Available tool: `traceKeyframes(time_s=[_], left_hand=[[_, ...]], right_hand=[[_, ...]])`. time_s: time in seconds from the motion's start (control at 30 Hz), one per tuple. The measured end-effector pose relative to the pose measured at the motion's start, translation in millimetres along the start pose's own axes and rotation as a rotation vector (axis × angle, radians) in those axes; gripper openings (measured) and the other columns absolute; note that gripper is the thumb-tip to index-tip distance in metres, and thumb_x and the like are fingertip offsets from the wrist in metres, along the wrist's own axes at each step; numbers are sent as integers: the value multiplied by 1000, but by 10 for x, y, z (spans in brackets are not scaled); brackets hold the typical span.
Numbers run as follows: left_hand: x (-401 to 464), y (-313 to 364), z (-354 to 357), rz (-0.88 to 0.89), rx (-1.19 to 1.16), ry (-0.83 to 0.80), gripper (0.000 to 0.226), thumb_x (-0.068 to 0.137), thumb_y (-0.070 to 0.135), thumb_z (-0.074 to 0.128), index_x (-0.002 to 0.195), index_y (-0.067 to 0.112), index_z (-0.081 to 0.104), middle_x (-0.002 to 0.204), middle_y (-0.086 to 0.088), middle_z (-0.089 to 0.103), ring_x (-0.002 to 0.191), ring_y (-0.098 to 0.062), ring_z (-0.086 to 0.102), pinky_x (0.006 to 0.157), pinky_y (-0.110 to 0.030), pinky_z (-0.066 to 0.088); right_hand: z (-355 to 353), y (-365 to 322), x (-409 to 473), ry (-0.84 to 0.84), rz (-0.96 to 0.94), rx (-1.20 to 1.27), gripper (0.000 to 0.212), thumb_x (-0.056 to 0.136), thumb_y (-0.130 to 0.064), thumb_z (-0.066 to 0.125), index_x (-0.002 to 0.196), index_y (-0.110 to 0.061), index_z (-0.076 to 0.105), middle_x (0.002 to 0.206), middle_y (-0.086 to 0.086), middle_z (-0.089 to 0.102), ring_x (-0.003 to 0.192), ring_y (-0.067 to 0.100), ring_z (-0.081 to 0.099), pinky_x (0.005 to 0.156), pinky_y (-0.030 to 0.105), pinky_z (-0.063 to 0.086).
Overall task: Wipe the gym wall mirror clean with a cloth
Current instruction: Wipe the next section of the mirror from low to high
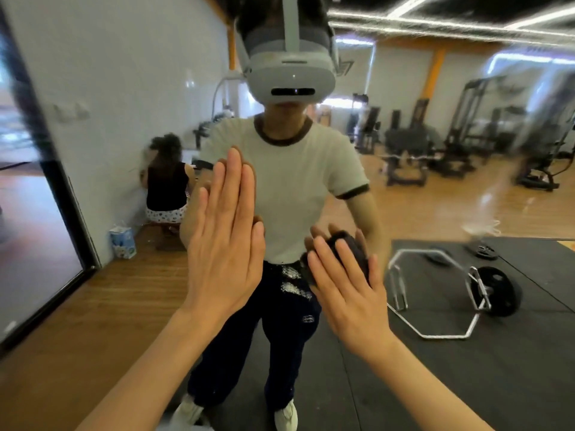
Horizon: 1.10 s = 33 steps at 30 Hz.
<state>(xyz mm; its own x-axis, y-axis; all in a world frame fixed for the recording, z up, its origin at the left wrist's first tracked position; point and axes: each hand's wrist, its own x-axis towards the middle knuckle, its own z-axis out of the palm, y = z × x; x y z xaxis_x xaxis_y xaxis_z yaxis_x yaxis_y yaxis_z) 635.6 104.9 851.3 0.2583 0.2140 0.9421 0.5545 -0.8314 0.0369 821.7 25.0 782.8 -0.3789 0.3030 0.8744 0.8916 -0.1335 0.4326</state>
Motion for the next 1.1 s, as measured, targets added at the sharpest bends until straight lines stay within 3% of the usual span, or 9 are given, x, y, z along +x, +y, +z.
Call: traceKeyframes(time_s=[0.1, 0.27, 0.37, 0.5, 0.6, 0.67, 0.77, 1.0, 1.1], left_hand=[[-39, -99, -122, 28, -10, -32, 64, 103, 15, 34, 158, 1, 6, 165, 1, -8, 155, -14, -10, 126, -34, -8], [-59, -440, -330, -70, 62, 5, 67, 101, 12, 38, 158, 1, 6, 167, -5, -4, 154, -11, -14, 126, -35, -8], [-50, -514, -348, -76, 73, 4, 65, 100, 12, 38, 157, -2, 9, 163, -21, 4, 153, -10, -15, 126, -34, -8], [-60, -533, -306, -56, 86, 15, 63, 101, 14, 34, 157, -4, 10, 164, -20, 4, 154, -12, -14, 126, -36, -6], [-69, -542, -283, -41, 90, 35, 64, 101, 14, 34, 157, -1, 9, 165, -5, 0, 154, -13, -13, 127, -37, -5], [-76, -549, -275, -33, 81, 45, 66, 101, 15, 33, 159, 2, 5, 164, -1, -3, 155, -13, -12, 127, -36, -5], [-73, -553, -279, -24, 66, 42, 67, 101, 17, 33, 159, 6, 1, 164, 1, -4, 155, -14, -12, 127, -37, -4], [-88, -593, -272, -3, 71, 24, 66, 105, 22, 27, 159, 15, -10, 166, 5, -20, 155, -16, -11, 126, -37, -5], [-94, -593, -259, -3, 76, 31, 66, 104, 22, 27, 159, 14, -10, 167, 4, -19, 155, -17, -10, 126, -37, -5]], right_hand=[[-53, 183, 320, 25, -44, 10, 63, 106, -25, 45, 161, -15, 14, 169, -1, 6, 155, 18, 6, 123, 43, 4], [-78, 484, 1596, 380, 434, 108, 48, 104, -21, 40, 146, 2, 44, 150, 24, 45, 145, 34, 25, 122, 38, -6], [11, 84, 1029, 242, 307, 63, 57, 104, -23, 45, 156, -8, 28, 162, 13, 29, 153, 24, 12, 124, 44, -4], [-11, -233, 29, -36, 73, 11, 75, 100, -26, 54, 161, -14, 12, 169, 0, 1, 156, 20, 3, 125, 45, -4], [-63, -48, 562, 32, 98, 54, 56, 108, -26, 40, 160, -13, 20, 168, 4, 11, 155, 22, 6, 125, 43, -5], [-98, 108, 1208, 194, 281, 98, 48, 108, -24, 38, 152, -5, 37, 160, 16, 33, 151, 30, 17, 123, 43, -5], [-89, 85, 1767, 306, 454, 138, 49, 105, -24, 42, 147, 0, 45, 153, 22, 42, 145, 35, 24, 121, 44, -4], [55, -616, 384, -62, 48, 45, 73, 101, -28, 55, 161, -15, 15, 169, 0, 2, 156, 19, 6, 124, 46, 11], [0, -345, 937, 34, 57, 54, 59, 106, -25, 47, 159, -13, 23, 167, 4, 13, 155, 19, 6, 125, 44, 5]])
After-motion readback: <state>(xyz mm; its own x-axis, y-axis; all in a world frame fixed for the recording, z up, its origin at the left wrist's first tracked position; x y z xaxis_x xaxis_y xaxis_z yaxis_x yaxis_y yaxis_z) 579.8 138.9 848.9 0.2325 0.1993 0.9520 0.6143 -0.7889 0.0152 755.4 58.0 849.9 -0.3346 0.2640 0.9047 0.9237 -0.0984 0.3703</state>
